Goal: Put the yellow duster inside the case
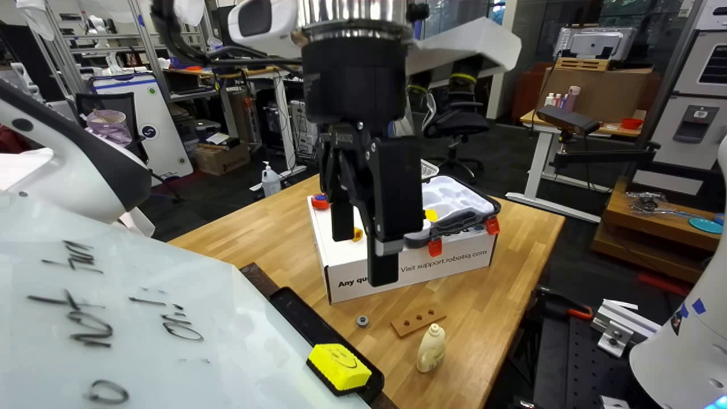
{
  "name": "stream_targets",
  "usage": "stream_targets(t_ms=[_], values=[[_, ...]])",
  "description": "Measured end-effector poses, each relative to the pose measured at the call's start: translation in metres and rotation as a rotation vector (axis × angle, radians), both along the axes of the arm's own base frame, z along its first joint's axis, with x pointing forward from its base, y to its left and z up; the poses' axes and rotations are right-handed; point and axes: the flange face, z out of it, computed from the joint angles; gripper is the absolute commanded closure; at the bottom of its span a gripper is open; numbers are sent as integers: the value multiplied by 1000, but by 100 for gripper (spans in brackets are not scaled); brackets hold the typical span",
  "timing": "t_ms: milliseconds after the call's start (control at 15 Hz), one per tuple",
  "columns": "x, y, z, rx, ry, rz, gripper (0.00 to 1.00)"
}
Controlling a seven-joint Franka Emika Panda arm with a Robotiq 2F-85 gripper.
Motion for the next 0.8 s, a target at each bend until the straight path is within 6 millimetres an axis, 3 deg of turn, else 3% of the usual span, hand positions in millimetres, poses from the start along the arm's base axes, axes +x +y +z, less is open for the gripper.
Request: stream_targets(t_ms=[467, 800], values=[[1, 1, 1, 2, -10, -12, 0], [21, 5, -4, 63, -98, -35, 0]])
